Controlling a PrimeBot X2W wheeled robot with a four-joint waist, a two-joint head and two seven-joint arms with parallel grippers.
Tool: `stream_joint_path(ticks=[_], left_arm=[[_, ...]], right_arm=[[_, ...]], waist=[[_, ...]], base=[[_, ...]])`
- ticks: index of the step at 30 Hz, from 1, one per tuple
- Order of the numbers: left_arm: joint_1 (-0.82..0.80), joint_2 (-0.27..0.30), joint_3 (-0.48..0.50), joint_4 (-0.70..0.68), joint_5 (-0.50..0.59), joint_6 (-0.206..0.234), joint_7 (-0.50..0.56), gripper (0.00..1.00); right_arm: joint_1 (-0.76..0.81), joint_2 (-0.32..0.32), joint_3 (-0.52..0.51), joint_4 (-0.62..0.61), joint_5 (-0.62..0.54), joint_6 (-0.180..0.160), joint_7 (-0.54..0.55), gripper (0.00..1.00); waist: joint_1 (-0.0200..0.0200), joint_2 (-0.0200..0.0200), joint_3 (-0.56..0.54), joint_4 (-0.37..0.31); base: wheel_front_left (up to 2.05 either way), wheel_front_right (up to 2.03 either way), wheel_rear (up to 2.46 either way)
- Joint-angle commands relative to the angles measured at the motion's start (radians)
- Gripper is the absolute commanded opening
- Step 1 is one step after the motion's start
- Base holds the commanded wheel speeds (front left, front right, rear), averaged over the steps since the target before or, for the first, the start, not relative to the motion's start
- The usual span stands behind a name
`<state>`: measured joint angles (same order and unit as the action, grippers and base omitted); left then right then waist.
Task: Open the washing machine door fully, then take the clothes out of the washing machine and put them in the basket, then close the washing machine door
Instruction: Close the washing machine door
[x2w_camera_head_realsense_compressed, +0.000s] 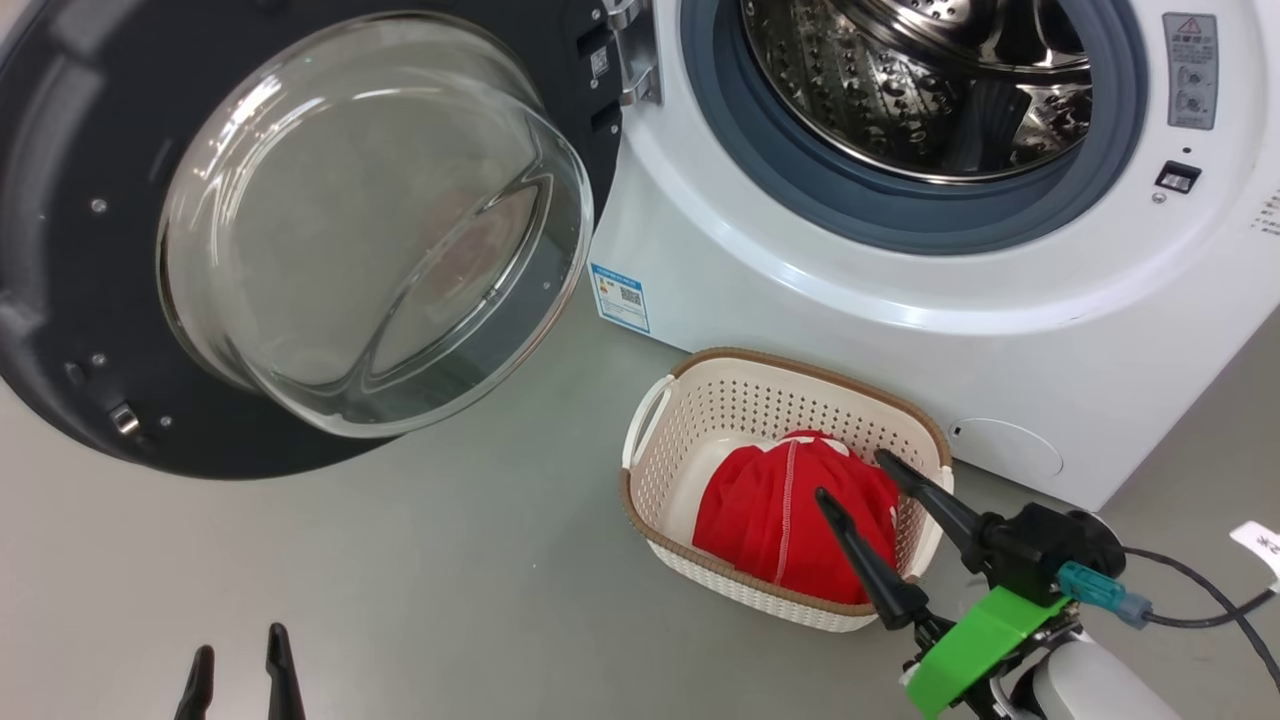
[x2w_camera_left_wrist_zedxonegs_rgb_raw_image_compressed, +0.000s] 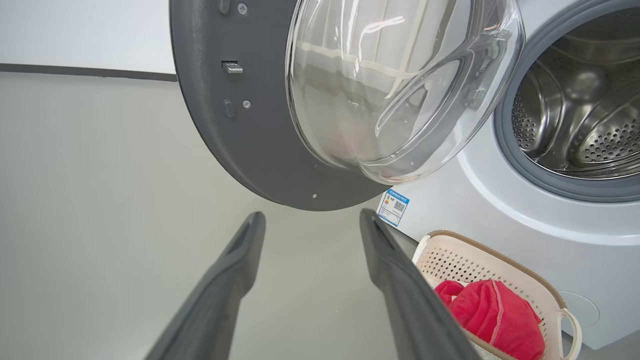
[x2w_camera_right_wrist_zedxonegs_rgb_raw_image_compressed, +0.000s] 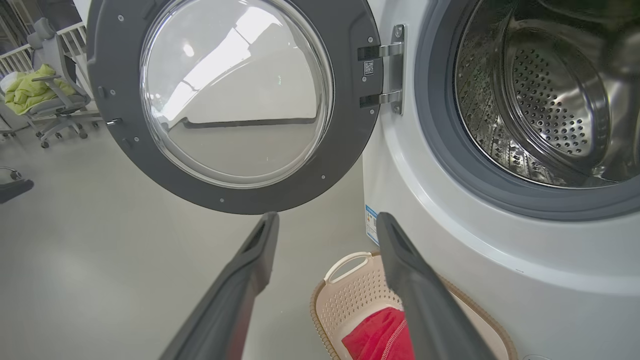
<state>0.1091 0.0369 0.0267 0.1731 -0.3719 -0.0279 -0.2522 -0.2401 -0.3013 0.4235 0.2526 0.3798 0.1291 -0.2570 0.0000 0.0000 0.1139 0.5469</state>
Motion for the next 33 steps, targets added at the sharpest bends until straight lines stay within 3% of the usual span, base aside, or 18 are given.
stream_joint_path(ticks=[1, 14, 16, 17, 18, 27, 33], left_arm=[[0.001, 0.013, 0.029, -0.032, -0.01, 0.012, -0.01, 1.0], [-0.002, 0.013, 0.018, -0.056, -0.027, 0.022, -0.01, 0.99], [-0.009, 0.013, 0.022, -0.061, -0.026, 0.017, -0.01, 0.49], [-0.013, 0.013, 0.025, -0.067, -0.024, 0.013, -0.01, 0.35], [-0.018, 0.013, 0.029, -0.074, -0.025, 0.008, -0.01, 0.0], [-0.148, 0.017, 0.195, -0.253, -0.007, -0.067, -0.01, 0.0], [-0.33, 0.107, 0.29, -0.248, -0.048, -0.099, -0.01, 0.0]], right_arm=[[-0.03, -0.007, 0.027, -0.016, 0.014, 0.002, -0.005, 1.0], [-0.037, -0.015, 0.03, -0.009, 0.028, 0.002, -0.005, 1.0], [-0.031, -0.013, 0.024, -0.011, 0.027, 0.002, -0.005, 1.0], [-0.027, -0.012, 0.022, -0.013, 0.026, 0.002, -0.005, 1.0], [-0.024, -0.011, 0.02, -0.014, 0.025, 0.002, -0.005, 1.0], [0.019, 0.0, -0.022, -0.029, 0.013, 0.002, -0.005, 1.0], [0.065, 0.012, -0.058, -0.04, 0.002, 0.002, -0.005, 1.0]], waist=[[0.0, 0.0, 0.006, 0.004], [0.0, 0.0, 0.002, 0.001], [0.0, 0.0, 0.0, 0.0], [0.0, 0.0, 0.0, -0.001], [0.0, 0.0, -0.001, -0.001], [0.0, 0.0, -0.004, -0.007], [0.0, 0.0, -0.009, -0.014]], base=[[0.0, 0.0, 0.0], [0.0, 0.0, 0.0], [0.0, 0.0, 0.0], [0.0, 0.0, 0.0], [0.0, 0.0, 0.0], [0.0, 0.0, 0.0], [0.0, 0.0, 0.0]])
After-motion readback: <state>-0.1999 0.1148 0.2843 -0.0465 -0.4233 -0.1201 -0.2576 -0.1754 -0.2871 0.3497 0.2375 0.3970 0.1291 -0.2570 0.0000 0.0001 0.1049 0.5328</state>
